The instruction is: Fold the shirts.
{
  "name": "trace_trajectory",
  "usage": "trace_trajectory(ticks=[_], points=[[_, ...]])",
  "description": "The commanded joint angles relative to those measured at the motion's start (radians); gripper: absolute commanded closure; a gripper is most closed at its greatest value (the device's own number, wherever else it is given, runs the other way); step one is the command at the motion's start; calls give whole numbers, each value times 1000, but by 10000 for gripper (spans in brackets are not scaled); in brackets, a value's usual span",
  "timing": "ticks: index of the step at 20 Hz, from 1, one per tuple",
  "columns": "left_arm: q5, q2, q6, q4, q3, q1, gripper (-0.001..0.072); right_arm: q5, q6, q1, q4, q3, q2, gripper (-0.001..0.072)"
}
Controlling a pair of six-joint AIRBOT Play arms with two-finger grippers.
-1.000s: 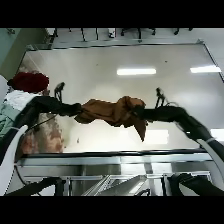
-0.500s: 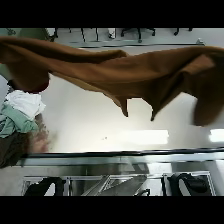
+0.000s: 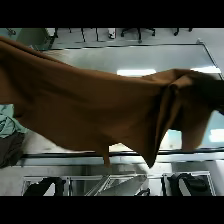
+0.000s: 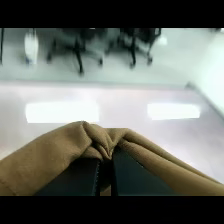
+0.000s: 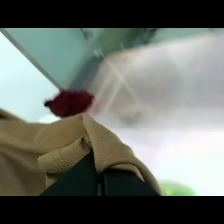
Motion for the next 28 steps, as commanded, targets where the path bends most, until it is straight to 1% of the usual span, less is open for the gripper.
trace_trajectory(ticks=[1, 3, 5, 6, 8, 11, 12, 13, 14, 15, 17, 18, 19, 21, 22, 23, 24, 25, 26, 28], points=[[-37, -233, 41, 1, -192, -82, 687, 49, -16, 0, 0, -315, -105, 692], [-108, -416, 44, 1, -273, -140, 687, 186, -31, 1, 4, -528, -200, 693], [-169, -607, 43, -1, -275, -184, 687, 321, -77, -1, 11, -653, -328, 693], [-181, -704, 43, -8, -232, -201, 687, 362, -102, -1, 11, -662, -405, 693], [-175, -864, 42, -10, -101, -231, 687, 401, -131, -1, 14, -621, -540, 692], [-136, -1001, 23, -8, 82, -270, 684, 390, -161, -1, 10, -513, -689, 692], [-101, -1023, 19, -9, 131, -271, 525, 379, -191, -1, 9, -473, -717, 681], [-55, -1032, 19, -7, 173, -271, 115, 356, -211, -6, 6, -433, -730, 581], [5, -1032, 3, -5, 215, -257, 13, 310, -222, -23, -6, -386, -731, 346], [87, -1029, -5, -5, 266, -236, 13, 245, -223, -52, -27, -335, -731, 248], [303, -1011, -52, -4, 369, -166, 13, 61, -223, -127, -73, -233, -723, 241], [389, -989, -78, -4, 393, -128, 13, -14, -223, -169, -92, -208, -706, 241], [457, -955, -99, -3, 388, -90, 13, -57, -224, -200, -110, -208, -680, 241], [530, -862, -111, 40, 299, -37, 14, -117, -214, -221, -211, -235, -620, 241], [540, -806, -114, 86, 221, -25, 14, -132, -206, -218, -241, -270, -582, 241], [526, -741, -116, 134, 113, -18, 13, -135, -204, -215, -233, -324, -538, 240], [494, -677, -116, 148, -5, -18, 13, -126, -205, -204, -211, -385, -497, 238], [441, -610, -116, 150, -145, -24, 13, -108, -205, -185, -186, -454, -454, 159], [382, -557, -116, 149, -274, -36, 14, -82, -207, -158, -171, -515, -423, 101], [240, -483, -115, 123, -508, -67, 14, -19, -217, -90, -132, -608, -407, 105]])
